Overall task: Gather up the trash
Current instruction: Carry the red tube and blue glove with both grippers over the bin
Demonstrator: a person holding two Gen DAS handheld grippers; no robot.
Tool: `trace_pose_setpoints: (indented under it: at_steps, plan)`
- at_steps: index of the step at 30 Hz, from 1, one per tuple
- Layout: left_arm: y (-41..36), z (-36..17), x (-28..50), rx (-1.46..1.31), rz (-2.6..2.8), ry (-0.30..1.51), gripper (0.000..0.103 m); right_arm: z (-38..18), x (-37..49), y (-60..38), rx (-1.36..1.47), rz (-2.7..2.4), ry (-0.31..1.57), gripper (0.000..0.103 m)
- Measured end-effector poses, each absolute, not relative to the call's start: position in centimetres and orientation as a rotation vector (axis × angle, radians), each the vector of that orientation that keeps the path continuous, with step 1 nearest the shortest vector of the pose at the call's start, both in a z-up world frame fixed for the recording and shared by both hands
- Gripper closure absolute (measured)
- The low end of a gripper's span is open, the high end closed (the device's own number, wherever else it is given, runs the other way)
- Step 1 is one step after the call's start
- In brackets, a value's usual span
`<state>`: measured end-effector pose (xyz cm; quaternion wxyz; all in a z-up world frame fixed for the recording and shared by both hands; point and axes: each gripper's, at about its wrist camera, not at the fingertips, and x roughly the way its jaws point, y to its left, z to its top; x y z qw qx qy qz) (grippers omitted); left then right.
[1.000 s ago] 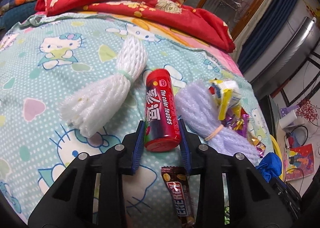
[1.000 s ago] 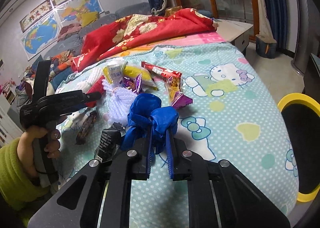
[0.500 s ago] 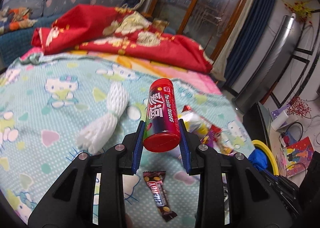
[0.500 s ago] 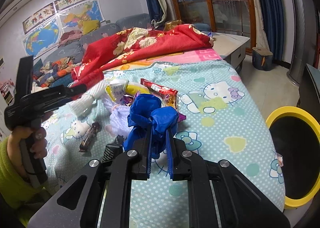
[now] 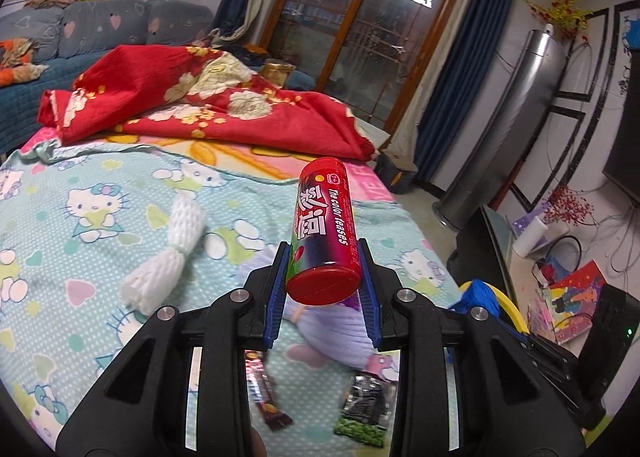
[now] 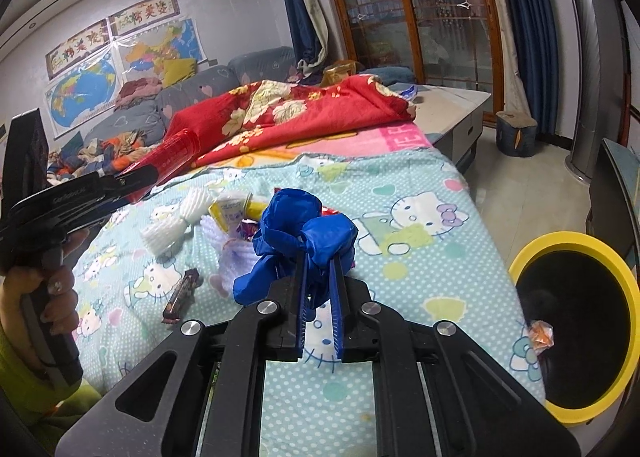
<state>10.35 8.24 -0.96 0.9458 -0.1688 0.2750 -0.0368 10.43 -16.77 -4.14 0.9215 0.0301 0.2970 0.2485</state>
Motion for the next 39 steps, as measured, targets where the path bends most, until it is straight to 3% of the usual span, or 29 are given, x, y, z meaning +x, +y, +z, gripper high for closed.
trace_pose_setpoints:
  at_steps: [39]
  plan:
    - [-3.9,-1.1,11.1,-0.194,-0.333,0.614,0.078,-1.9,12.2,-27.6,0.218,0.266,0.515,0.093]
